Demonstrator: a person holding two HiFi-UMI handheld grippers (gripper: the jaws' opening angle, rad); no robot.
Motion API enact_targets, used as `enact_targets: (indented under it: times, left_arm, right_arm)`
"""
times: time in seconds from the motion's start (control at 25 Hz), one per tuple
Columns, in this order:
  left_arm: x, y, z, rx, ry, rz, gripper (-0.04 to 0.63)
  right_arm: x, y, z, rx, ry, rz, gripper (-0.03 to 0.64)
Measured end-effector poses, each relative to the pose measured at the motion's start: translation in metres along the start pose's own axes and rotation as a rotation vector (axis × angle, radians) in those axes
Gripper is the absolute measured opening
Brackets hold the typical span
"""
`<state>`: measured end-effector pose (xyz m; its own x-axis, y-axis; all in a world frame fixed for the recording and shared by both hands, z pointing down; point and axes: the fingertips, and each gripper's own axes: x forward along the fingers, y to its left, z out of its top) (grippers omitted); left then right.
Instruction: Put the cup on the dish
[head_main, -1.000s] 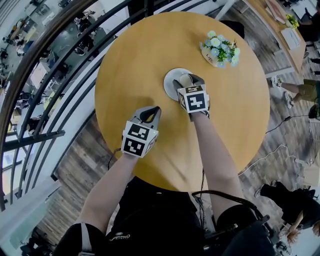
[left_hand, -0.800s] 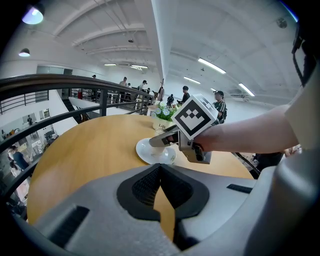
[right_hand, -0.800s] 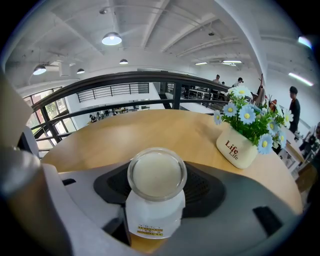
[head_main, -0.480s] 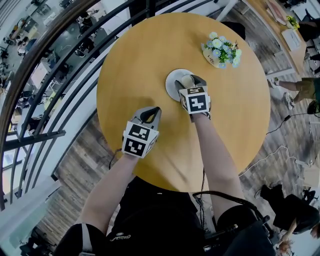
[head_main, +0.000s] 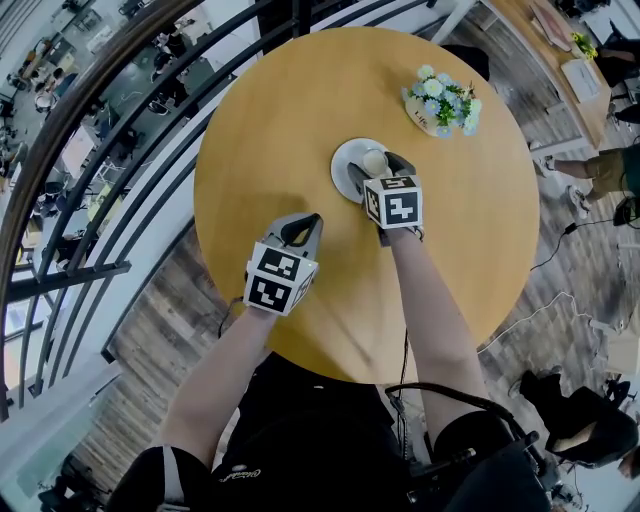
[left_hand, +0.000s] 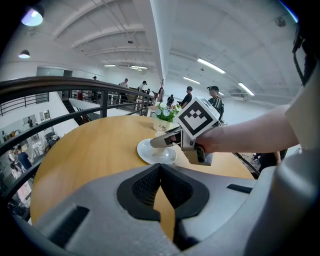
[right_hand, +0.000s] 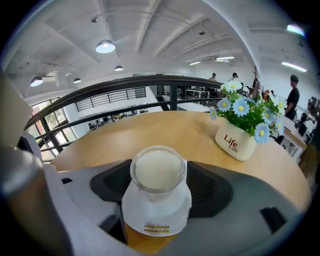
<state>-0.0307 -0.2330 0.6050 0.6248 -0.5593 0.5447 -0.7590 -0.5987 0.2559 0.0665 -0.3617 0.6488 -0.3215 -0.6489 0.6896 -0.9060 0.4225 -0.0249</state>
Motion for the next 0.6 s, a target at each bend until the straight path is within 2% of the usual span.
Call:
enact_targets:
  times: [0.6]
  left_arm:
    - [-0.002, -0.014, 0.005, 0.031, -0.003, -0.007, 0.0]
  right_arm:
    - [-0.018, -0.001, -0.009, 0.001, 0.0, 0.013, 0.322]
